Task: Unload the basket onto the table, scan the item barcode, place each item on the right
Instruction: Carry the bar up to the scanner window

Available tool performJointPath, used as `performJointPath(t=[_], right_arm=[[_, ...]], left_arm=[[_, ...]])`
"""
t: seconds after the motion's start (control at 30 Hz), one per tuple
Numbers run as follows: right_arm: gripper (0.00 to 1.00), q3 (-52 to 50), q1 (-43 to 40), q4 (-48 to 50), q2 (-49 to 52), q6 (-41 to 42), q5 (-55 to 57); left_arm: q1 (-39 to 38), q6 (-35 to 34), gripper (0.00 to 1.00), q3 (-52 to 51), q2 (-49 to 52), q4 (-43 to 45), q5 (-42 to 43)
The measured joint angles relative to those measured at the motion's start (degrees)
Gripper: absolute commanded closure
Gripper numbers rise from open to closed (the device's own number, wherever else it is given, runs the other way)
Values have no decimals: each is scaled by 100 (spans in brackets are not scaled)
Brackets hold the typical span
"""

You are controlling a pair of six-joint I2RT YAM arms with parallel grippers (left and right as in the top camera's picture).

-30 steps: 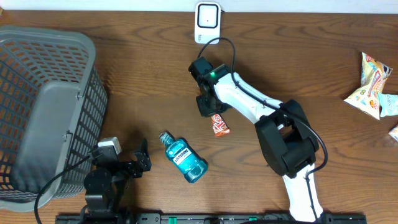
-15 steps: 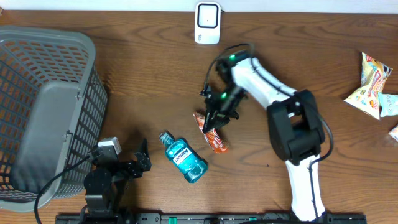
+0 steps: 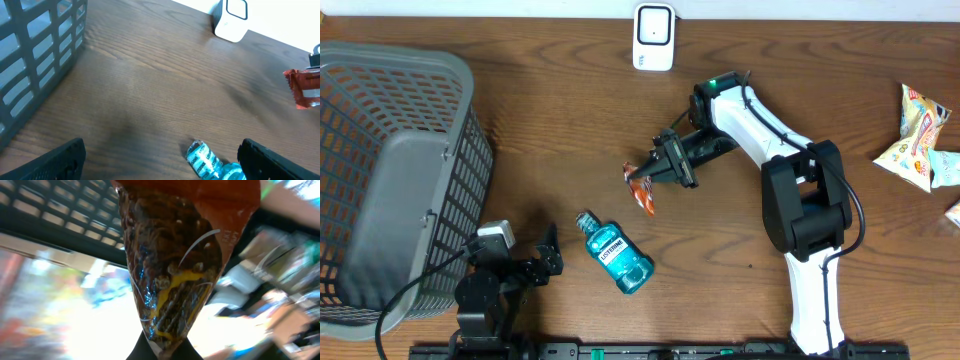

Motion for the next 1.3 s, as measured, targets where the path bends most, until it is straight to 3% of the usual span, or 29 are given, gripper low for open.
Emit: performJointPath(t=[0.27, 0.53, 0.7, 0.9, 1.3], right_arm=[[99, 0, 94, 0, 0, 1491, -369], [99, 0, 107, 142, 0, 1672, -428], [99, 2, 81, 2514, 2, 975, -153], [98, 22, 22, 4533, 2, 909, 1290], [99, 1137, -4, 6336, 7, 570, 4996]], left_arm=[[0, 0, 2, 0, 0, 0, 0], [0, 0, 2, 0, 0, 0, 0], [0, 0, 2, 0, 0, 2, 0], [0, 0, 2, 0, 0, 0, 0], [0, 0, 2, 0, 0, 2, 0]])
